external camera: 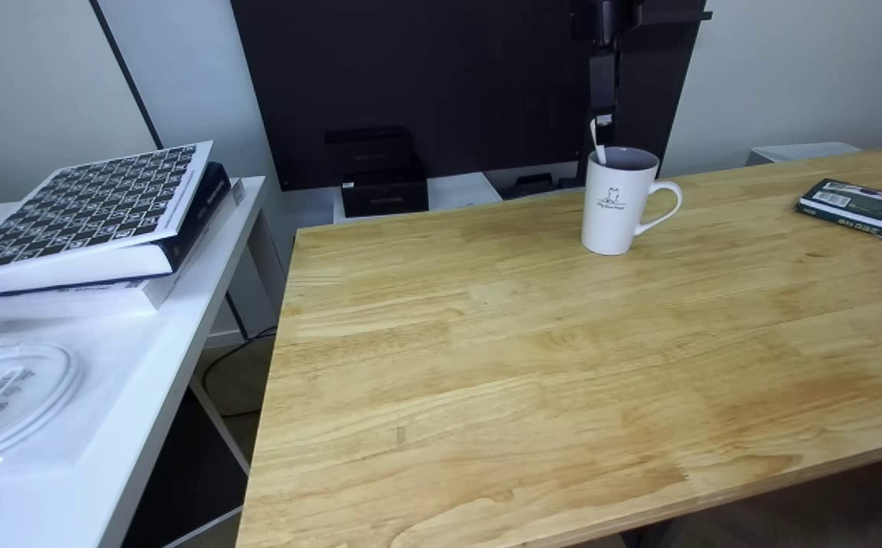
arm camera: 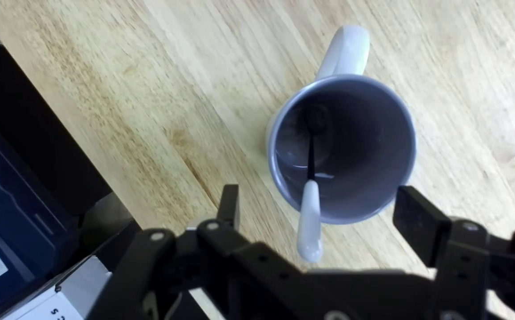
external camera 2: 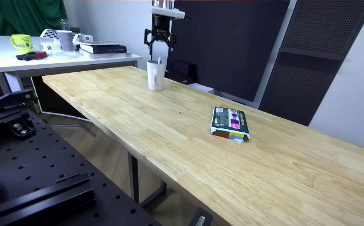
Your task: Put the spoon in the cup then take it out and put it on the table
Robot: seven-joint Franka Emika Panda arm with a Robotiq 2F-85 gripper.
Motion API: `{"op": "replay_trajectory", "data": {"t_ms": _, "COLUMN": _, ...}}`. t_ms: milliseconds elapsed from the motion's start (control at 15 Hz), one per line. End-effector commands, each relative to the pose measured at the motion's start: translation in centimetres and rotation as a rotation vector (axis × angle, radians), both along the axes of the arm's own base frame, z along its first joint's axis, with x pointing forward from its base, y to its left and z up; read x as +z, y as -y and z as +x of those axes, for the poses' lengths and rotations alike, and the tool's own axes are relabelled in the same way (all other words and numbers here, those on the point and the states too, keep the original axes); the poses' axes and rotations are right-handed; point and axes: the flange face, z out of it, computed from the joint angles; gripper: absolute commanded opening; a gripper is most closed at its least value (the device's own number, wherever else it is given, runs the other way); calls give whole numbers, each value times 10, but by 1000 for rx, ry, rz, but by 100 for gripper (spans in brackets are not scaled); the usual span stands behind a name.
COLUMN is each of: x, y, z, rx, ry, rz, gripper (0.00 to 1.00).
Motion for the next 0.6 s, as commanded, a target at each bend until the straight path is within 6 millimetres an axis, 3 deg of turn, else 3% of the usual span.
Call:
{"op": "replay_trajectory", "data": {"t_ms": 0, "x": 5, "y": -3, "z": -5, "rx": -29, "ry": -6, "rz": -6, "gripper": 60}}
{"op": "replay_trajectory", "data": {"t_ms": 533, "x": 2, "y": -6, "z": -8, "rx": -25, "ry": -6, "rz": -8, "gripper": 5}}
